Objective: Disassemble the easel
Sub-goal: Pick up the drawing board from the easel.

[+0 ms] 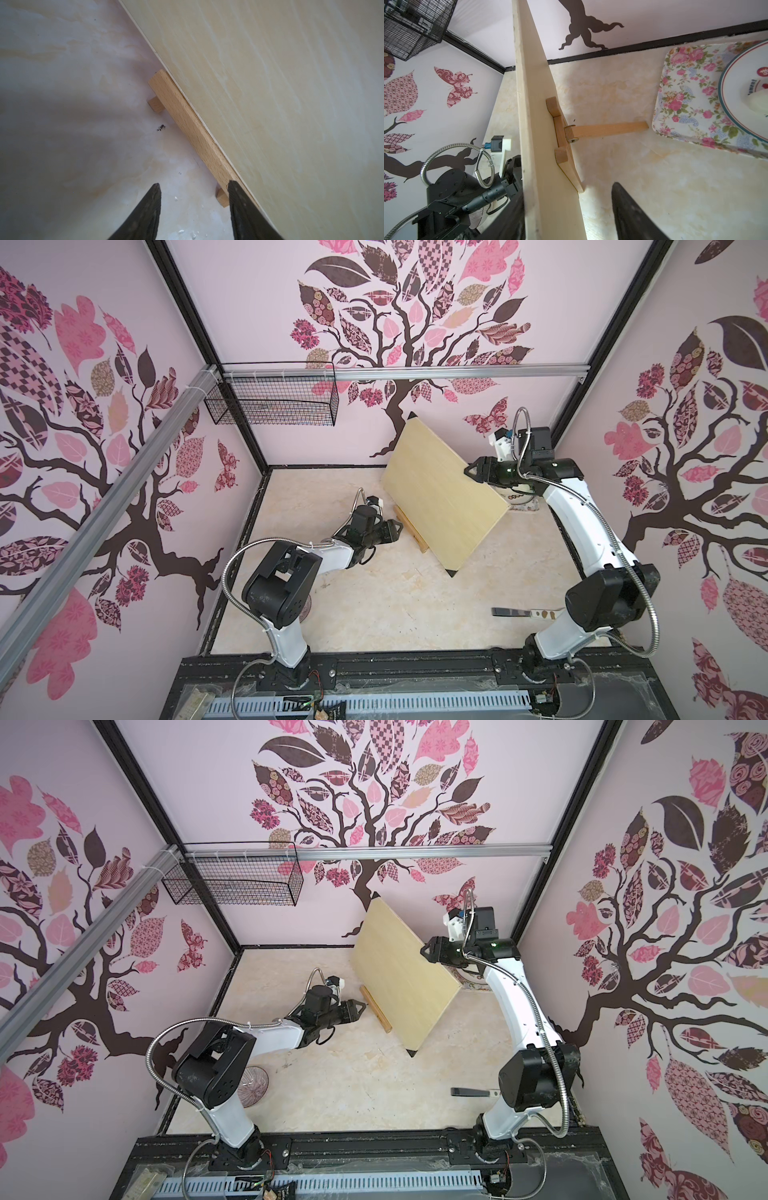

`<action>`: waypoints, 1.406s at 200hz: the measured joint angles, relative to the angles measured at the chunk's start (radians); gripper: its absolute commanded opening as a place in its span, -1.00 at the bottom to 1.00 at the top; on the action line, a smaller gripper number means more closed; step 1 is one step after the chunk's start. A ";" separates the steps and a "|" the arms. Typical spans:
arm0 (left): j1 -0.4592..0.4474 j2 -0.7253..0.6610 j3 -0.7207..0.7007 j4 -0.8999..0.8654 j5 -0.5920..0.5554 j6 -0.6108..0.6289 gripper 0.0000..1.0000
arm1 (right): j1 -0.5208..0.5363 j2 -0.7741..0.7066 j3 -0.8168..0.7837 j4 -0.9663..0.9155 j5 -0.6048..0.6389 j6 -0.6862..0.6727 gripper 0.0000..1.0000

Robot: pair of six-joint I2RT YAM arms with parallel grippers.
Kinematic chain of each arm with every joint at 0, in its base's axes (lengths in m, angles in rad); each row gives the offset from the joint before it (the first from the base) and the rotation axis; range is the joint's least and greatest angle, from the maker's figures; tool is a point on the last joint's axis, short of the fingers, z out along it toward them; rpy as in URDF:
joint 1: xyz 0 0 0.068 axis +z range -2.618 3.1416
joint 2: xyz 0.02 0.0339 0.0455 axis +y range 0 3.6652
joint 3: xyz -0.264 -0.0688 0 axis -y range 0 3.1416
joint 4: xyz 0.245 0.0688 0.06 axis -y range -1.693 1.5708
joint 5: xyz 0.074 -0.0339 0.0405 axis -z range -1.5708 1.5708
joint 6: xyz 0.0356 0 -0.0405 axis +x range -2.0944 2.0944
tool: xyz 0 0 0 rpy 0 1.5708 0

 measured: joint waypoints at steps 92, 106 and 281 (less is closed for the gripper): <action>-0.008 0.027 0.036 -0.069 -0.021 -0.031 0.06 | 0.045 0.005 0.023 -0.041 -0.022 -0.033 -0.20; -0.008 0.027 0.050 -0.103 -0.029 -0.029 0.07 | 0.063 0.003 0.022 -0.052 -0.022 -0.033 -0.20; -0.008 -0.006 0.107 -0.247 -0.037 -0.020 0.08 | 0.095 -0.002 0.039 -0.097 0.005 -0.031 -0.99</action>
